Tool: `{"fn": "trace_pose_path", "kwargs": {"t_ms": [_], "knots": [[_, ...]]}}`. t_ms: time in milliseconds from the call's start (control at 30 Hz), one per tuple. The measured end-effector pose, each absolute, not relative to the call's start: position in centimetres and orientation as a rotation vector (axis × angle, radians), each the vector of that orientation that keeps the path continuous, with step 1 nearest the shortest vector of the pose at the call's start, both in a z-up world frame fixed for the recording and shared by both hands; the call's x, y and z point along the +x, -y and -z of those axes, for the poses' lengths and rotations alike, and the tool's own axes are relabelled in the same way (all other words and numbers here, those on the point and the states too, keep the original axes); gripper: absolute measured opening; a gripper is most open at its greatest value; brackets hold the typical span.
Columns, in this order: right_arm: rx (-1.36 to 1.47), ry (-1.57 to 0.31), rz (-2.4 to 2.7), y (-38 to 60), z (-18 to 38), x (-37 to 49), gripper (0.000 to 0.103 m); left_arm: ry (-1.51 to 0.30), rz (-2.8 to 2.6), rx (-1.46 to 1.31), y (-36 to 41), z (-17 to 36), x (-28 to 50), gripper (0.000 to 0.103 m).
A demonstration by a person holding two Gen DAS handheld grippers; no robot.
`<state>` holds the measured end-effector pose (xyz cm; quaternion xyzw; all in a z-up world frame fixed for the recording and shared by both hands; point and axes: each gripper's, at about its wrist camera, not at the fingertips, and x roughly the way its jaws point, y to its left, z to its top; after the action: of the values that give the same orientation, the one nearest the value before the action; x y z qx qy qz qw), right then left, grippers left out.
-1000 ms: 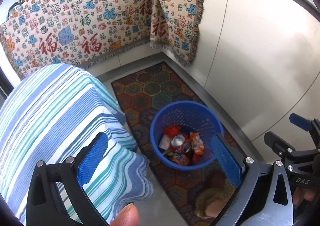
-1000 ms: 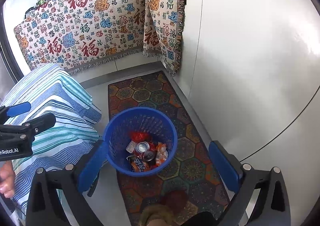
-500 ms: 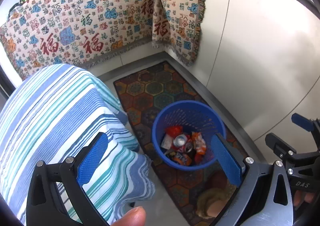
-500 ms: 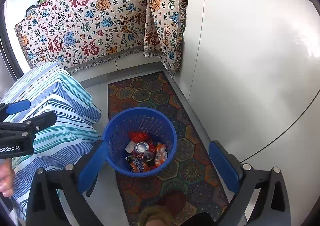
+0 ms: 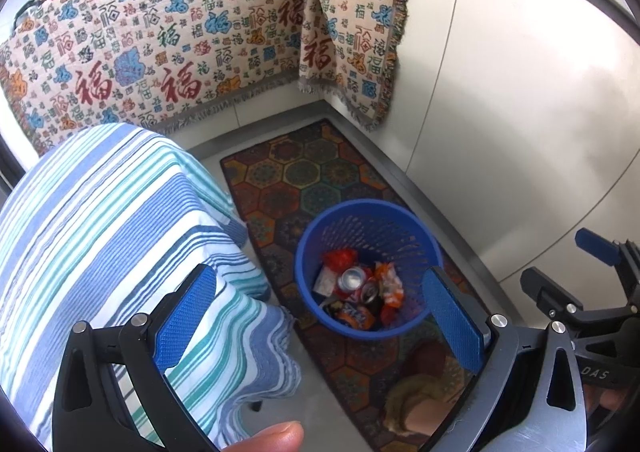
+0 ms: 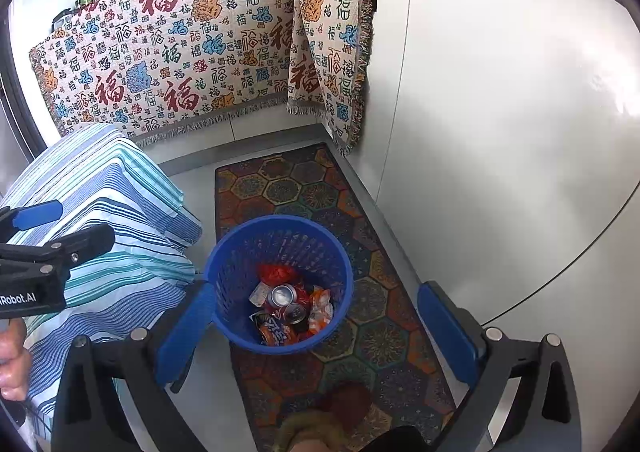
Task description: Collect trash
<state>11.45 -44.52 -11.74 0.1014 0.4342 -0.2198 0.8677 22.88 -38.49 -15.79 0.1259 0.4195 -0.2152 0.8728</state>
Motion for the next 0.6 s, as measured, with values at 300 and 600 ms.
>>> {"fn": "trace_pose_path", "kwargs": {"t_ms": [300,600], "knots": [[0.211,-0.909,0.461,44.43,11.72,11.45,0.102,-0.867,0.446,0.263,38.57,15.57,22.79,0.103],[0.206,-0.911,0.46,44.99,11.92,11.53,0.102,-0.824,0.441,0.286,38.9,15.34,22.66,0.102]]}}
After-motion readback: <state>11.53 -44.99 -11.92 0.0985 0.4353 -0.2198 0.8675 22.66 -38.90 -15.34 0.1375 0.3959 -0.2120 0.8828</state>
